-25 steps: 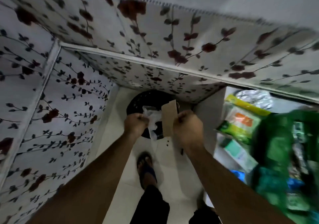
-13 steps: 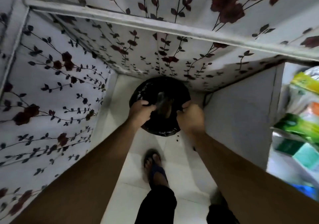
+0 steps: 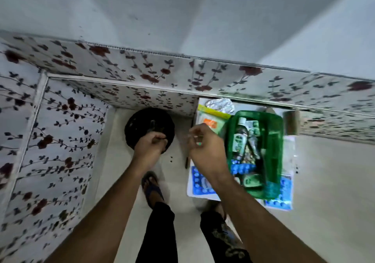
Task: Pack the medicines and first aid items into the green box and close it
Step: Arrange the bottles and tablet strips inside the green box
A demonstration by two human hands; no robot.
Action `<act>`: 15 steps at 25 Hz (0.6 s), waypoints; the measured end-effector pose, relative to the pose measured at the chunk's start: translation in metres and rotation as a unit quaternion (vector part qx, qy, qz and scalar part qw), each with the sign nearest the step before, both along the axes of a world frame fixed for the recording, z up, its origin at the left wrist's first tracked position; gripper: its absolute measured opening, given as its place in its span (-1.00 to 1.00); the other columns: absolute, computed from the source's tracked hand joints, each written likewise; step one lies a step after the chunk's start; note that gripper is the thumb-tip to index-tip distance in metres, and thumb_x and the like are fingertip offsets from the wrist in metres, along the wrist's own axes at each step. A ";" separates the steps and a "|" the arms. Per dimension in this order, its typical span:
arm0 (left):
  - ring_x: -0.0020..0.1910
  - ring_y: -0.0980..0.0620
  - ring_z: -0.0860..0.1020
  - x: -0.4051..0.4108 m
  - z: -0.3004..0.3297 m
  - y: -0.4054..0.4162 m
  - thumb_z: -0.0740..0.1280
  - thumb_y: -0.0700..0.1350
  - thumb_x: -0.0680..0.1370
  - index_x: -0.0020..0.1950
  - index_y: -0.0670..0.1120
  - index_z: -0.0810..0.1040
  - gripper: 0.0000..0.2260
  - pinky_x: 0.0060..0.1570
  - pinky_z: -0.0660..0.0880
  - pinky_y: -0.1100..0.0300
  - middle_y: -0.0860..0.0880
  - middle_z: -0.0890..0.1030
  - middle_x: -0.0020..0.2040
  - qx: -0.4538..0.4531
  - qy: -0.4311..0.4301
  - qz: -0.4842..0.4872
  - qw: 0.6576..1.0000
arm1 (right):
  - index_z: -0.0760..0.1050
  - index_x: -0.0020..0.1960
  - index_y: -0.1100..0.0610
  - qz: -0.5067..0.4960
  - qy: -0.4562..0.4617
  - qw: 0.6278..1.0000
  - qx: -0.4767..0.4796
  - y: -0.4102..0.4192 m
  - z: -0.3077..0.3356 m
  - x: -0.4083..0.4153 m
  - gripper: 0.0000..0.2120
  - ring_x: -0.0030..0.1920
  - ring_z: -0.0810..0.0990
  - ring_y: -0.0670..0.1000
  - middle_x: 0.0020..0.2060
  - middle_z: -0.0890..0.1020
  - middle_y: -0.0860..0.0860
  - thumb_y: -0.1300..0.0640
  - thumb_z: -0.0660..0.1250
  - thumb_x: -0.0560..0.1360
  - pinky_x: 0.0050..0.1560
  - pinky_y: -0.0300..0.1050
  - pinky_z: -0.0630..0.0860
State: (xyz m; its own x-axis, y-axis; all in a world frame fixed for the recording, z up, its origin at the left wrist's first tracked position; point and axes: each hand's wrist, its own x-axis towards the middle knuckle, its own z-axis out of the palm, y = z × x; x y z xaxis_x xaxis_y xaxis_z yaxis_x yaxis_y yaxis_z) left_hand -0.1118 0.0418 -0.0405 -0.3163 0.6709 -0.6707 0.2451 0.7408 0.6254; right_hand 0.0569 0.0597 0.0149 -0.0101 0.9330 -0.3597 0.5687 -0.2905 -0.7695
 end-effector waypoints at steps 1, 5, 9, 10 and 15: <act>-0.08 -0.04 0.64 0.018 0.011 -0.002 0.42 -0.05 0.43 -0.08 0.09 0.62 -0.91 0.04 0.60 0.02 -0.03 0.67 -0.11 0.009 0.009 -0.016 1.000 | 0.55 -0.01 0.07 -0.012 0.006 1.000 0.018 -0.003 0.015 0.025 -0.92 -0.16 0.67 -0.03 -0.17 0.69 -0.05 0.15 0.32 0.50 -0.14 -0.12 0.57; -0.03 0.02 0.57 0.088 0.020 -0.013 0.48 -0.03 0.43 0.17 -0.03 0.52 -0.65 -0.11 0.46 0.25 0.02 0.57 -0.02 0.008 0.078 -0.069 0.995 | 0.58 -0.10 0.07 -0.169 0.007 0.984 0.059 -0.012 0.033 0.146 -0.89 -0.27 0.60 -0.20 -0.25 0.65 -0.10 0.26 0.34 0.49 -0.26 -0.38 0.46; 0.13 -0.09 0.52 0.130 0.000 -0.019 0.57 -0.02 0.27 0.32 -0.02 0.39 -0.33 0.04 0.47 0.09 -0.09 0.47 0.18 0.014 0.111 -0.119 0.987 | 0.55 0.12 0.06 -0.249 -0.150 0.956 -0.027 -0.016 -0.019 0.242 -0.79 -0.04 0.63 0.06 -0.04 0.66 0.01 0.11 0.34 0.49 -0.14 -0.17 0.38; 0.14 -0.11 0.50 0.137 -0.002 -0.019 0.58 -0.05 0.26 0.34 -0.02 0.36 -0.29 0.03 0.44 0.12 -0.12 0.43 0.20 0.014 0.123 -0.132 0.984 | 0.51 0.20 0.06 -0.234 -0.170 0.955 -0.067 -0.016 -0.035 0.254 -0.71 0.03 0.61 0.10 0.05 0.64 0.05 0.06 0.36 0.49 -0.09 -0.14 0.37; 0.14 -0.16 0.50 0.147 -0.011 -0.017 0.59 -0.06 0.23 0.30 -0.07 0.32 -0.27 -0.04 0.45 0.08 -0.13 0.41 0.18 0.035 0.191 -0.179 0.964 | 0.43 0.27 0.08 -0.187 -0.178 0.956 -0.137 -0.014 -0.079 0.262 -0.54 0.12 0.59 0.17 0.13 0.64 0.11 -0.03 0.43 0.44 -0.05 -0.05 0.42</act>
State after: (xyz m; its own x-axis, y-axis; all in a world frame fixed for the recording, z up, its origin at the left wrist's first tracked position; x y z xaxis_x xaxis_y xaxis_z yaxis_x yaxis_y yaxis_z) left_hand 0.0351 0.0249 -0.0511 -0.2706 0.8227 -0.5000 0.7000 0.5247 0.4845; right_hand 0.3191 0.0453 -0.0637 0.4746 0.7173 -0.5101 0.5977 -0.6881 -0.4115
